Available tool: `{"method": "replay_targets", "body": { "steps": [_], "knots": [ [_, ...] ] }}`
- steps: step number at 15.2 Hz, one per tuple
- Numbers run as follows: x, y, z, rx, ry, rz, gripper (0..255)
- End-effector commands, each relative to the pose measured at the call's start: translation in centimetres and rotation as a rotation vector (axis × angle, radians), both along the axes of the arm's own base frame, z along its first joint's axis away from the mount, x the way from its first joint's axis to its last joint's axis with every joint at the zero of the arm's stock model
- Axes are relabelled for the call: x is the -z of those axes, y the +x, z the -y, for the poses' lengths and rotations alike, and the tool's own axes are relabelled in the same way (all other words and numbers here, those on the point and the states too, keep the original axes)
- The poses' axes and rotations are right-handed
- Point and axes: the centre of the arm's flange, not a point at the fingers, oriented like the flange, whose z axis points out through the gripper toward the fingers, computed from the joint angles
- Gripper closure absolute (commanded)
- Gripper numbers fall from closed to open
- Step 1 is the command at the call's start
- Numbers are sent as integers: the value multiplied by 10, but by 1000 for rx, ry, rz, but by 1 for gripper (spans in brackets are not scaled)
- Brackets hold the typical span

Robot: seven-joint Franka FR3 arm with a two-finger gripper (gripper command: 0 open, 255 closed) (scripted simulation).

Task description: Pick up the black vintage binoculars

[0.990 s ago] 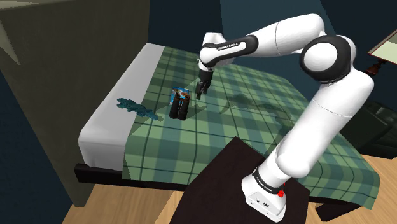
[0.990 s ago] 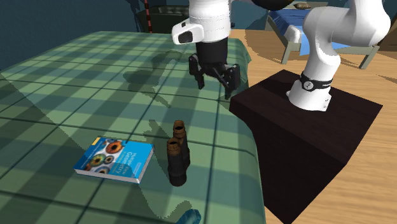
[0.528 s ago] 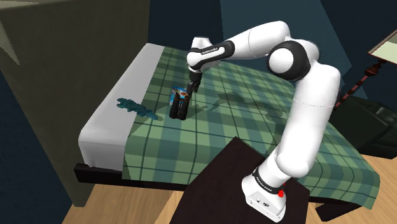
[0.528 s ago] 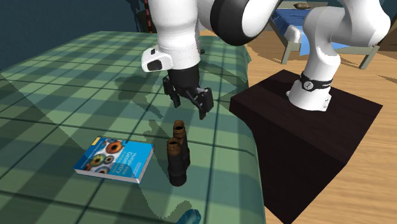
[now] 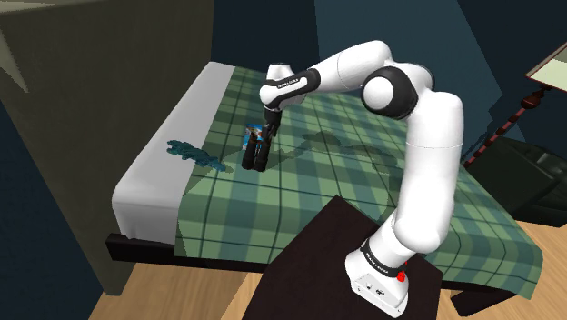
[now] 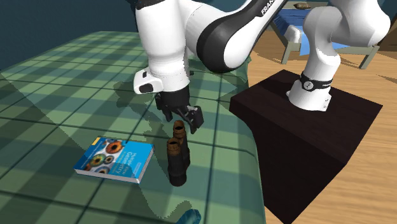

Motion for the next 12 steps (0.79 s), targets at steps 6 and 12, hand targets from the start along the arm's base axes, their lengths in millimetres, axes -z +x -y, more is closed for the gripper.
{"method": "replay_targets", "body": {
  "steps": [6, 12],
  "knots": [
    [13, -1, 0, 0, 0, 1, 255],
    [13, -1, 1, 0, 0, 1, 255]
  ]
}}
